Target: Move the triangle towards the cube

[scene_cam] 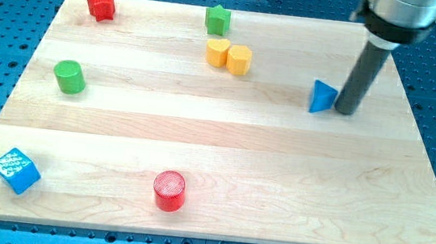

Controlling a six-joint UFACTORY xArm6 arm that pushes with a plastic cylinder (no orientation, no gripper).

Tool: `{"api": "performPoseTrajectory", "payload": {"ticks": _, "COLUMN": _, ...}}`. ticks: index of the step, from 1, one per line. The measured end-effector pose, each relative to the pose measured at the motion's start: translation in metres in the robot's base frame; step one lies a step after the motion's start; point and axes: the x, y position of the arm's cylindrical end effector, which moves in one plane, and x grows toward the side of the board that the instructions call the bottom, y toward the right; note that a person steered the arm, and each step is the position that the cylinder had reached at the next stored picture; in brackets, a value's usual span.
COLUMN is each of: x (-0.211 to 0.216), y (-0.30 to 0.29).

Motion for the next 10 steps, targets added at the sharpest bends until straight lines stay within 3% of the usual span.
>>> {"api": "performPoseTrajectory", "payload": {"ticks": 1, "x": -0.016, "y": 0.011}}
{"api": "performPoseTrajectory", "payload": {"ticks": 3, "x": 0.009, "y": -0.124}}
{"api": "performPoseTrajectory", "payload": {"ticks": 4, "x": 0.007, "y": -0.13}}
{"api": "performPoseTrajectory", "payload": {"ticks": 5, "x": 0.051, "y": -0.202}}
{"api": "performPoseTrajectory", "payload": {"ticks": 6, "x": 0.062, "y": -0.252}}
{"api": "performPoseTrajectory", "payload": {"ticks": 7, "x": 0.055, "y": -0.267}}
{"api": "performPoseTrajectory", "payload": {"ticks": 8, "x": 0.102, "y": -0.333}}
{"api": "performPoseTrajectory", "payload": {"ticks": 10, "x": 0.126, "y": -0.371}}
